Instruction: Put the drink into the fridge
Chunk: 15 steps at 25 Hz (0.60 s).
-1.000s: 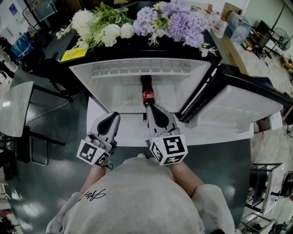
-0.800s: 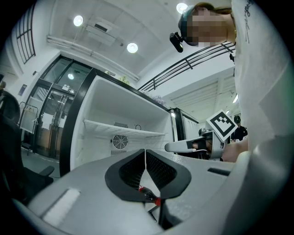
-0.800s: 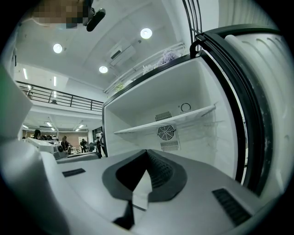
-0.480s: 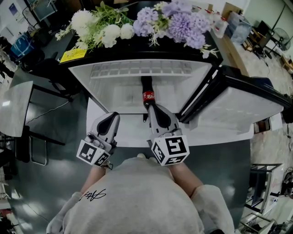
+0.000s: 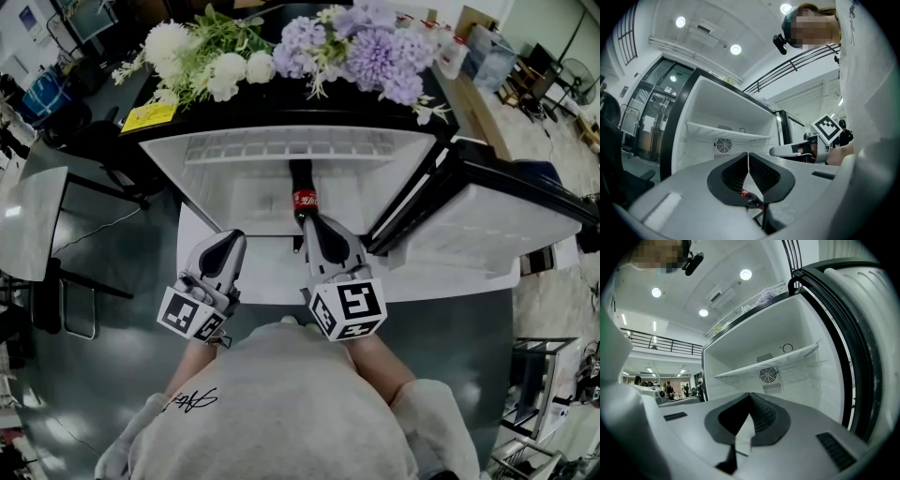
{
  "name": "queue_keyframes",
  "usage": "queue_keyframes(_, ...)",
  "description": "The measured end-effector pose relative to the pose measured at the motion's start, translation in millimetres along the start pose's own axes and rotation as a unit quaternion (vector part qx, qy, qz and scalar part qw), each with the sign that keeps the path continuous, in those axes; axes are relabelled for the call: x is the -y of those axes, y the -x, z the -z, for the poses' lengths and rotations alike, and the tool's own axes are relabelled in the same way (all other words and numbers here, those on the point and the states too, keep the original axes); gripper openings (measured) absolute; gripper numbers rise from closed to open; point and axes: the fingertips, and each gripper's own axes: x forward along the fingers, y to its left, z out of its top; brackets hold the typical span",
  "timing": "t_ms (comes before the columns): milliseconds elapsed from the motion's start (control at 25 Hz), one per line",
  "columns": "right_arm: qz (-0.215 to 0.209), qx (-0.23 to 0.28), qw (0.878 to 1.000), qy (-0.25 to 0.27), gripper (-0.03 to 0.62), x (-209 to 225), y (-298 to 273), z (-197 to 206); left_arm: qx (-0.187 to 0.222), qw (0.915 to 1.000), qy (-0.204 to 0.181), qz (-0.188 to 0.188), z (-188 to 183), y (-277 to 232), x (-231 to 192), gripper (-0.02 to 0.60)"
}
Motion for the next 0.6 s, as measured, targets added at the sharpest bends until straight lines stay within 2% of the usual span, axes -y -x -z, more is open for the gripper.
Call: queue_keyframes(600, 0.008, -0.003, 1.0, 0.015, 0.009, 2.4, -1.3, 0.9, 0.0, 1.0, 0.002, 0.004, 0.3, -1.9, -1.3, 0.012)
